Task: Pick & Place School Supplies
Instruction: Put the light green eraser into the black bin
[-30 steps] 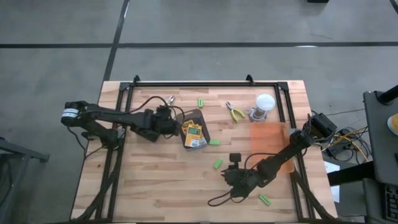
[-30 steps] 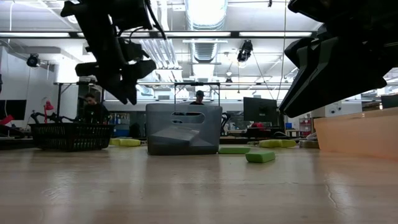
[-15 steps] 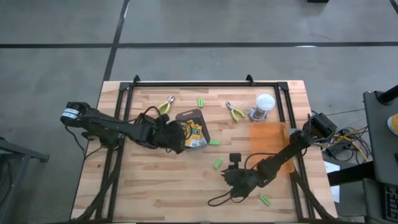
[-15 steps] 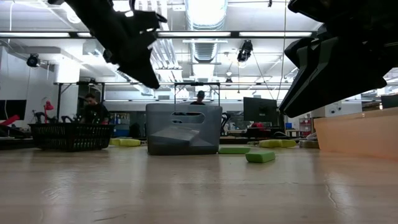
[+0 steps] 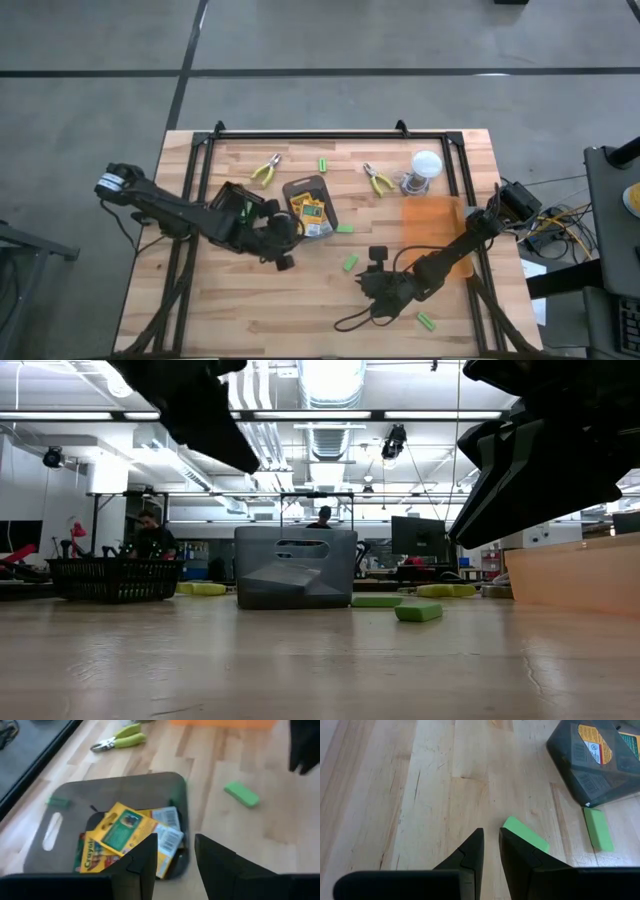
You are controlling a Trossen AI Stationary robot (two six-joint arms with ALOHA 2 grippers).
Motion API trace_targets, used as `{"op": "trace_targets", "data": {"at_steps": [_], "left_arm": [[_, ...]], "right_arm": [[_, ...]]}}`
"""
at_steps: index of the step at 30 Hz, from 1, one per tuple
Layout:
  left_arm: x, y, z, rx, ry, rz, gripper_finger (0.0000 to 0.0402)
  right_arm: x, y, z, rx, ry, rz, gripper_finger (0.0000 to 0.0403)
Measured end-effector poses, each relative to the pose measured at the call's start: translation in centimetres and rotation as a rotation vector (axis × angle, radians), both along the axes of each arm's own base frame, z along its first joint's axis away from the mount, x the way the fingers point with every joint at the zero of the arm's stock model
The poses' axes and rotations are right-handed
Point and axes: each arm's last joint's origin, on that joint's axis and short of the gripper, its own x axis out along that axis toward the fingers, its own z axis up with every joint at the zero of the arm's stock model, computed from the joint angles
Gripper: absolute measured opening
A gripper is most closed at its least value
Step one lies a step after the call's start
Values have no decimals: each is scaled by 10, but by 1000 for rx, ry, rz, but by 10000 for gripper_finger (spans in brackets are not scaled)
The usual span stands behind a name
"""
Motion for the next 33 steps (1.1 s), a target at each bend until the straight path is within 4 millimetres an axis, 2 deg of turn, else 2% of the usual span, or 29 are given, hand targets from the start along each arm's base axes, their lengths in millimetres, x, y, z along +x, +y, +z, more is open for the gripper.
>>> {"op": "trace_targets", "data": {"at_steps": [6, 10, 15, 26, 33], "left_arm": [[-6, -13, 3, 99, 7, -65, 136], [-11, -14, 17, 159, -45, -55, 136], [-22, -13, 33, 171, -71, -125, 135], [-69, -7, 74, 162, -183, -210, 135], [-105, 6, 94, 143, -242, -231, 136]], "right_arm": [[0, 0, 0, 0, 0, 0, 57], [0, 0, 0, 0, 0, 0, 57], [0, 0, 0, 0, 0, 0, 57], [0, 1, 0, 23, 20, 24, 57], [0, 0, 0, 21, 19, 22, 57]]}}
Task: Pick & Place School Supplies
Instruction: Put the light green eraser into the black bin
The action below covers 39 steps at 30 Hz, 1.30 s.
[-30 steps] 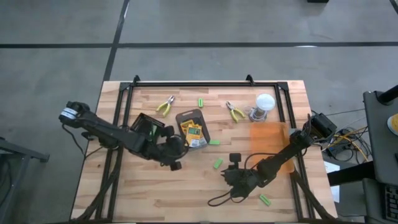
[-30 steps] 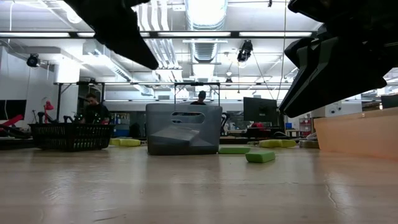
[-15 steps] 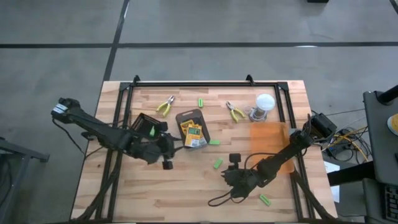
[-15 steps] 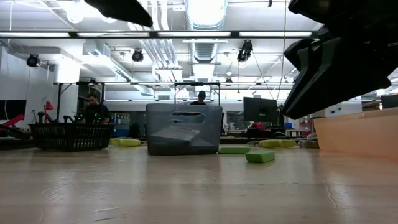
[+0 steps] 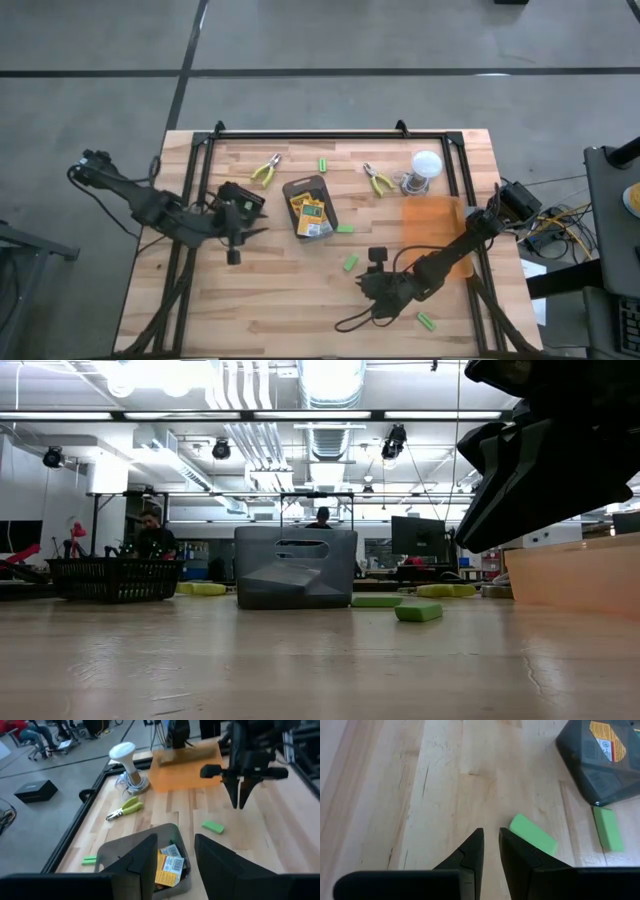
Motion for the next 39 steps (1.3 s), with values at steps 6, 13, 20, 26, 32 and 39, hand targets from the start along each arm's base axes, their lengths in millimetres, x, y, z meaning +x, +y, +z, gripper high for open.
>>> {"op": "trace_targets", "data": {"at_steps": [6, 13, 20, 26, 32, 39], "left_arm": [[-17, 9, 2, -13, 11, 10, 136], [-19, 11, -4, -23, 27, 18, 136], [-18, 10, -15, -44, 48, 31, 136], [-18, 10, -18, -62, 52, 41, 136], [-23, 13, -29, -2, 153, 46, 136], [-26, 14, -54, -18, 233, 92, 136]], "right_arm": [[1, -2, 0, 0, -1, -8, 57], [1, -2, 0, -2, 1, -6, 57], [2, -5, 0, -62, 2, 8, 57], [4, -6, -1, -74, -11, -13, 57], [7, -6, 1, -51, -41, -18, 57], [7, -6, 1, -48, -42, -16, 57]]}}
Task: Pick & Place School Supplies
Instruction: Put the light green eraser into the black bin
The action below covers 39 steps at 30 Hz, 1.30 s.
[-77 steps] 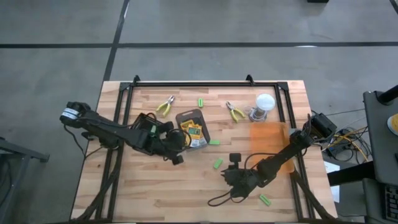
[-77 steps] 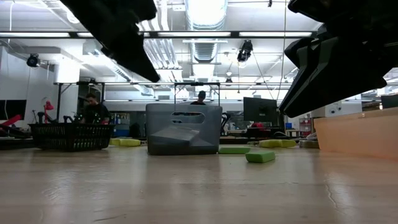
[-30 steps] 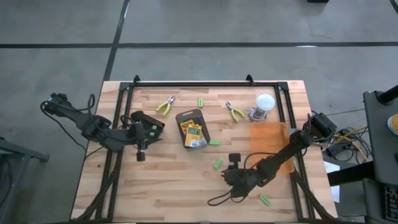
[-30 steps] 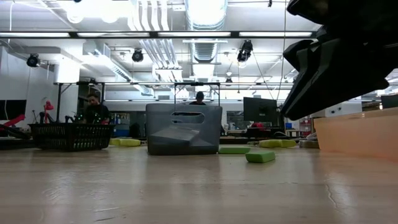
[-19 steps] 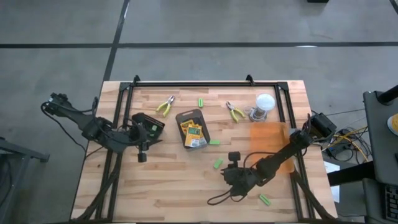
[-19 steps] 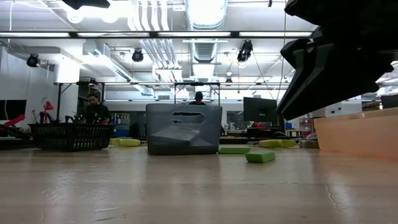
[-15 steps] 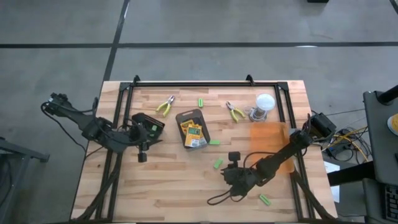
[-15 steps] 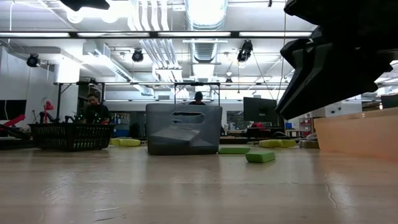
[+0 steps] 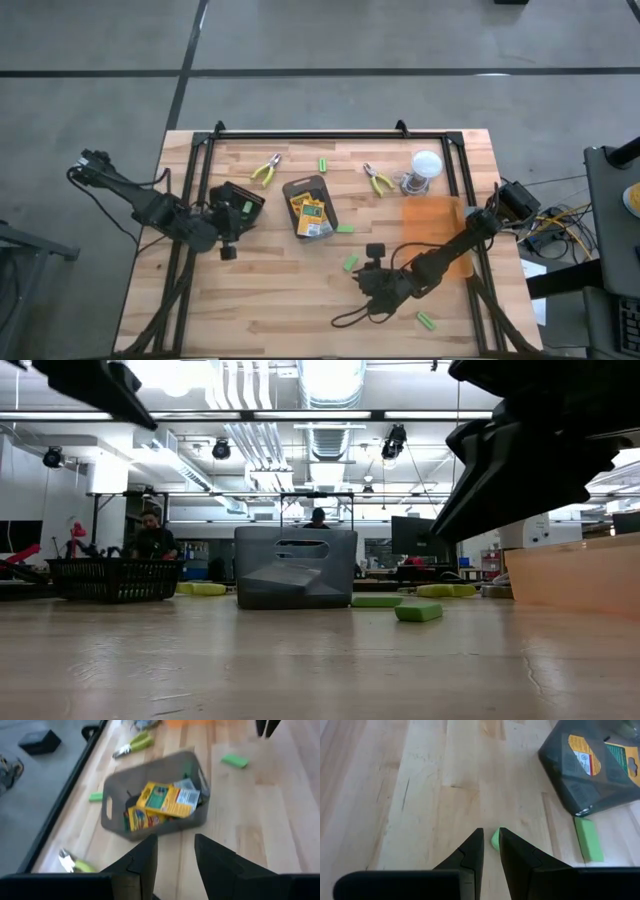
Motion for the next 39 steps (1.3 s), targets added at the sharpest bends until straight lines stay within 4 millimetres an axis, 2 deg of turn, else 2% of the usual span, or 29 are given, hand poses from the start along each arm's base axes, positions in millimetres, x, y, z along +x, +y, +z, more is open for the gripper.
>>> {"op": "trace_targets", "data": {"at_steps": [5, 11, 19, 24, 34, 39], "left_arm": [[-3, 2, -14, -93, 24, 104, 136], [-8, 6, -19, -268, -37, 328, 136], [-11, 9, -25, -316, -90, 465, 136], [-12, 10, -31, -300, -70, 472, 136], [-12, 10, -30, -240, -52, 434, 136], [-12, 10, -31, -115, 12, 332, 136]], "right_arm": [[0, 0, 0, 1, -1, 0, 57], [0, 0, 0, 3, -1, 1, 57], [0, 0, 0, 3, -1, 1, 57], [0, 0, 0, 3, -1, 1, 57], [0, 0, 0, 5, -4, 1, 57], [0, 0, 0, 5, -4, 1, 57]]}}
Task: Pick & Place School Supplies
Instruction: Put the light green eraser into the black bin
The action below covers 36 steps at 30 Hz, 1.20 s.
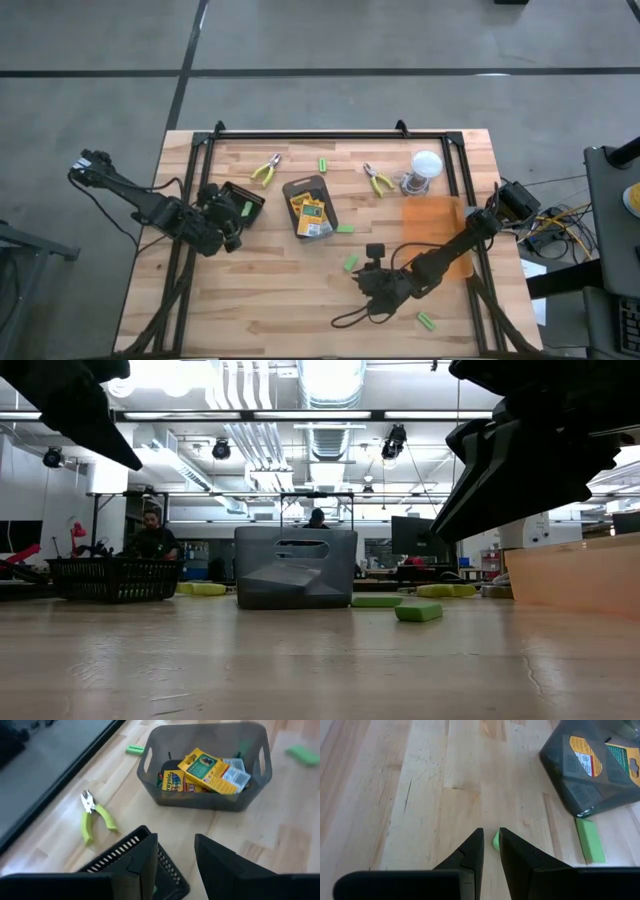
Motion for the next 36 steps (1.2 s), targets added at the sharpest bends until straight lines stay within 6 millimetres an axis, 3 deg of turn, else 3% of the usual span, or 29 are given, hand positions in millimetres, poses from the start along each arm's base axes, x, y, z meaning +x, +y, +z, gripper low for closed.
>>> {"op": "trace_targets", "data": {"at_steps": [15, 28, 32, 36], "left_arm": [[0, 0, 0, -6, -4, 4, 136], [0, 0, 0, -8, -5, 5, 136], [0, 0, 0, -8, -6, 5, 136], [0, 0, 0, -8, -5, 5, 136]], "right_arm": [[0, 0, 0, 0, -2, 0, 57], [2, -2, 0, -476, 109, 398, 57], [2, -2, 1, -455, 96, 380, 57], [4, 0, 2, -254, 21, 216, 57]]}}
